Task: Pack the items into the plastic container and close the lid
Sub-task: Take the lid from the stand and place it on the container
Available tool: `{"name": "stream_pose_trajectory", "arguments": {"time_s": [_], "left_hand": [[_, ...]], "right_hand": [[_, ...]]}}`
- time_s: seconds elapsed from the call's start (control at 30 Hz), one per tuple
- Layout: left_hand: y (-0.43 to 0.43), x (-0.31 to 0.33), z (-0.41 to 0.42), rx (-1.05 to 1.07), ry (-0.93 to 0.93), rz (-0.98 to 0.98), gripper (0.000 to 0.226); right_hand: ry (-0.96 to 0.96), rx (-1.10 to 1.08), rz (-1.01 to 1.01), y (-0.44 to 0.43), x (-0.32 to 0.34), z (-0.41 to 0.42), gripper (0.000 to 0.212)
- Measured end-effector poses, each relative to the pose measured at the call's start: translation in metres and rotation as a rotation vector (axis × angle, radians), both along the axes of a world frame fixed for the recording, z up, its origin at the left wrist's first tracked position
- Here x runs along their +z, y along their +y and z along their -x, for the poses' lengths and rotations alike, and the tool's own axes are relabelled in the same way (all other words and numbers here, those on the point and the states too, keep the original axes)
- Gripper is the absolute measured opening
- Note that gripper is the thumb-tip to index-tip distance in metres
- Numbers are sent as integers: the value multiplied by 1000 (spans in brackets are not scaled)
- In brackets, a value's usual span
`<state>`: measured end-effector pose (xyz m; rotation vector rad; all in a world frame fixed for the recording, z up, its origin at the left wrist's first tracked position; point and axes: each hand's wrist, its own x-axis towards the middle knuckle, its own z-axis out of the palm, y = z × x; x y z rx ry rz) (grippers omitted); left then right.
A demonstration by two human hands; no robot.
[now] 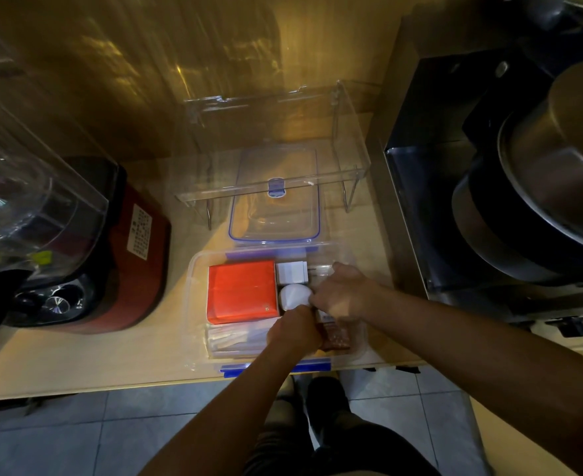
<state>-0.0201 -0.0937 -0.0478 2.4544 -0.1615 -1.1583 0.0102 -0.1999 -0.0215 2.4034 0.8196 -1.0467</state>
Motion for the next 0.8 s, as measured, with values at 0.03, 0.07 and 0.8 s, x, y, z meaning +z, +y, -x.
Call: {"name": "stream_pose_trajectory", "arguments": {"time_s": [0.03, 0.07, 0.8], "left_hand": [[0, 0, 0, -3, -1, 3, 33], [1, 0, 0, -7, -3, 6, 34], [38, 62, -44, 151, -331, 303, 13]], "right_hand": [[-1, 6, 11, 0, 1, 0, 41], [-5, 15, 15, 0, 2, 0, 41], [-179, -386, -604, -25, 36, -19, 17]]}}
